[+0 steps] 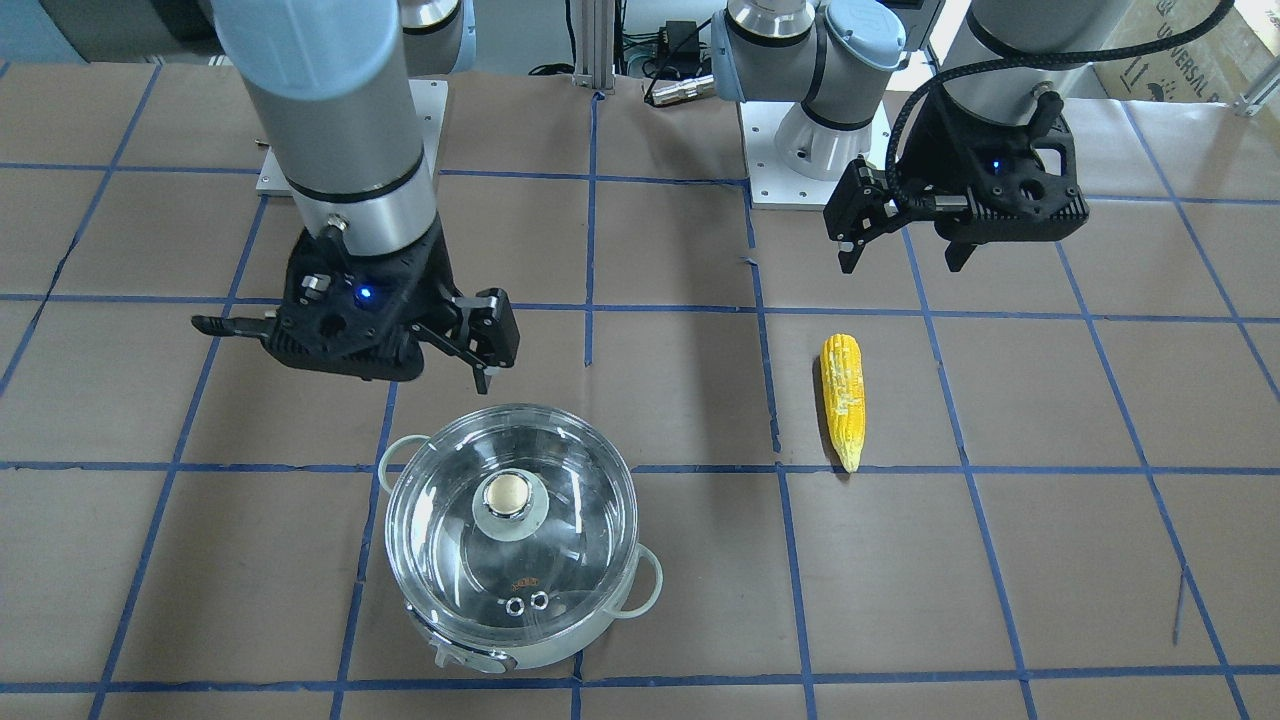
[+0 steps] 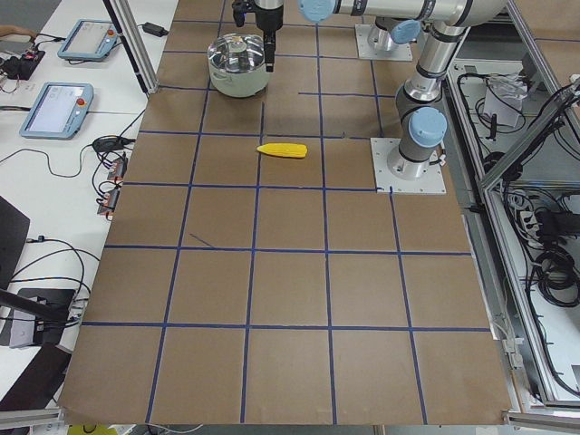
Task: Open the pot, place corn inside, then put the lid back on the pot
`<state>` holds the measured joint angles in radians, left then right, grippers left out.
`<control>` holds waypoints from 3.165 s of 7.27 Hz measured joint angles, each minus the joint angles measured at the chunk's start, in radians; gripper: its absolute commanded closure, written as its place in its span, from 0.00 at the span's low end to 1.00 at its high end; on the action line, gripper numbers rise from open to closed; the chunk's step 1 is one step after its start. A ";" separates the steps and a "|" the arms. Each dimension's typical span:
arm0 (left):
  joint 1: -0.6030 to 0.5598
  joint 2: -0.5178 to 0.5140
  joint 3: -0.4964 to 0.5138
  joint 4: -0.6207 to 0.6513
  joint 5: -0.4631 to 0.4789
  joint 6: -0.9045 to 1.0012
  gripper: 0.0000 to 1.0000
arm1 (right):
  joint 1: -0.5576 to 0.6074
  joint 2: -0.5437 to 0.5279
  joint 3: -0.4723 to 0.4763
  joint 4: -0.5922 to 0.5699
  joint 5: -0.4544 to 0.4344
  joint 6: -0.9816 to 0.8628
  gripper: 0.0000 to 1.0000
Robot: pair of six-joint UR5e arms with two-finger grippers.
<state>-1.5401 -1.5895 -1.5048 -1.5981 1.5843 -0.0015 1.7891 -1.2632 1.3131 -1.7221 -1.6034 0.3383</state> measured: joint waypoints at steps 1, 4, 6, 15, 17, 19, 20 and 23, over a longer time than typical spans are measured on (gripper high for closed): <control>0.000 0.000 0.000 0.000 -0.001 0.000 0.00 | 0.016 0.057 -0.038 -0.016 -0.002 0.017 0.00; -0.001 0.001 0.000 -0.003 0.001 0.000 0.00 | 0.042 0.156 -0.063 -0.087 -0.001 0.042 0.00; -0.001 0.002 0.000 -0.007 0.001 0.000 0.00 | 0.045 0.199 -0.064 -0.125 -0.001 0.041 0.02; -0.002 0.002 -0.002 -0.010 0.002 0.000 0.00 | 0.045 0.222 -0.055 -0.137 0.003 0.039 0.48; -0.002 0.002 -0.002 -0.010 0.002 0.000 0.00 | 0.044 0.218 -0.063 -0.124 0.000 0.038 0.50; -0.002 0.003 -0.001 -0.010 0.002 0.000 0.00 | 0.044 0.204 -0.071 -0.096 0.001 0.037 0.53; -0.002 0.003 -0.001 -0.010 0.002 0.000 0.00 | 0.044 0.196 -0.072 -0.082 0.002 0.037 0.53; -0.002 0.003 -0.003 -0.014 0.003 0.003 0.00 | 0.036 0.165 -0.103 -0.005 0.003 0.032 0.53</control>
<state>-1.5417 -1.5861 -1.5075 -1.6117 1.5875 0.0019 1.8246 -1.0987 1.2104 -1.7274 -1.6002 0.3707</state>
